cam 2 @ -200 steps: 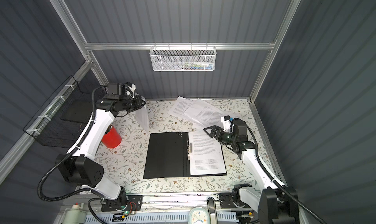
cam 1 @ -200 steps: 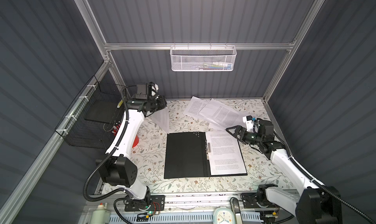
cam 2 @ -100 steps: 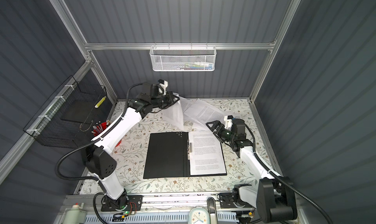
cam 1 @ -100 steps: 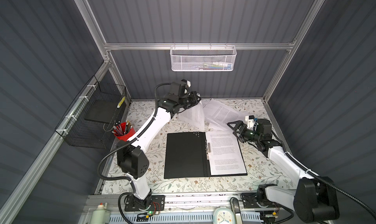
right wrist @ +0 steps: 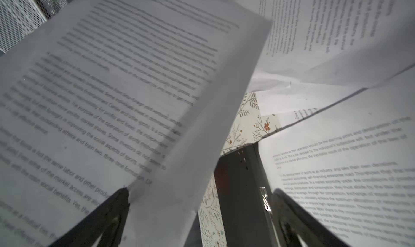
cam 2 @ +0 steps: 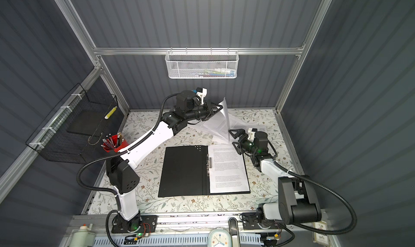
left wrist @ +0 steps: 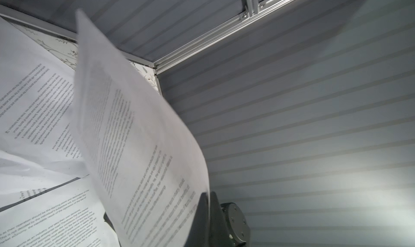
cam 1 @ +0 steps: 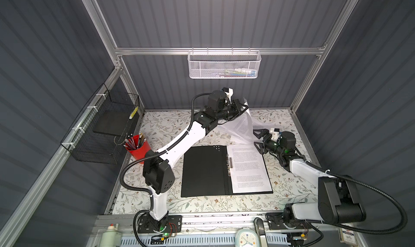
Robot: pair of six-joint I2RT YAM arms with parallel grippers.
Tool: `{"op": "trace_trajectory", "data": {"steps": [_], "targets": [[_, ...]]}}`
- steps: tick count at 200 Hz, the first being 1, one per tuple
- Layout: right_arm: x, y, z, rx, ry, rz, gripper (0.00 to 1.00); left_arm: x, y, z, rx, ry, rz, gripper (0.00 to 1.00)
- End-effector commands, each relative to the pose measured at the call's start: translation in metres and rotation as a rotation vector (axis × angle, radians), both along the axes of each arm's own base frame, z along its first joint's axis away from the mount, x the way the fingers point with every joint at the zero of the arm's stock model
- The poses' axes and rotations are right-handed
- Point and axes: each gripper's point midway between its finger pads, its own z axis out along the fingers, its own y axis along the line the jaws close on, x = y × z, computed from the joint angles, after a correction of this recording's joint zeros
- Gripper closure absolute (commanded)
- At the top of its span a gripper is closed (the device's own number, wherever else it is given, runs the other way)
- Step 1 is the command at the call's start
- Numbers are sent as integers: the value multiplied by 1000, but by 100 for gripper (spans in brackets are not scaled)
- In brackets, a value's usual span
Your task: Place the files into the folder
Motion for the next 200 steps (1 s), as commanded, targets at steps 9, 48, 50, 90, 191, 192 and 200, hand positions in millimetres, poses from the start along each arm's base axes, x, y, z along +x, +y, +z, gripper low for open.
{"op": "trace_trajectory", "data": {"steps": [9, 48, 50, 90, 191, 192, 200], "targets": [[15, -1, 26, 116, -104, -46, 1, -15, 24, 32, -116, -4, 40, 100], [23, 1, 58, 175, -253, -61, 4, -20, 55, -9, -62, 80, 124, 100], [24, 1, 59, 179, -258, -59, 4, -20, 56, -11, -64, 86, 126, 100], [30, 17, 72, 257, -337, -5, 17, -25, 85, -48, -32, 152, 172, 100], [13, 26, 42, 193, -243, 43, 46, -32, 124, -76, 32, 152, 232, 100], [13, 26, 42, 194, -243, 44, 46, -33, 124, -76, 31, 152, 231, 100], [13, 26, 42, 195, -242, 47, 47, -34, 124, -77, 25, 154, 227, 100]]}}
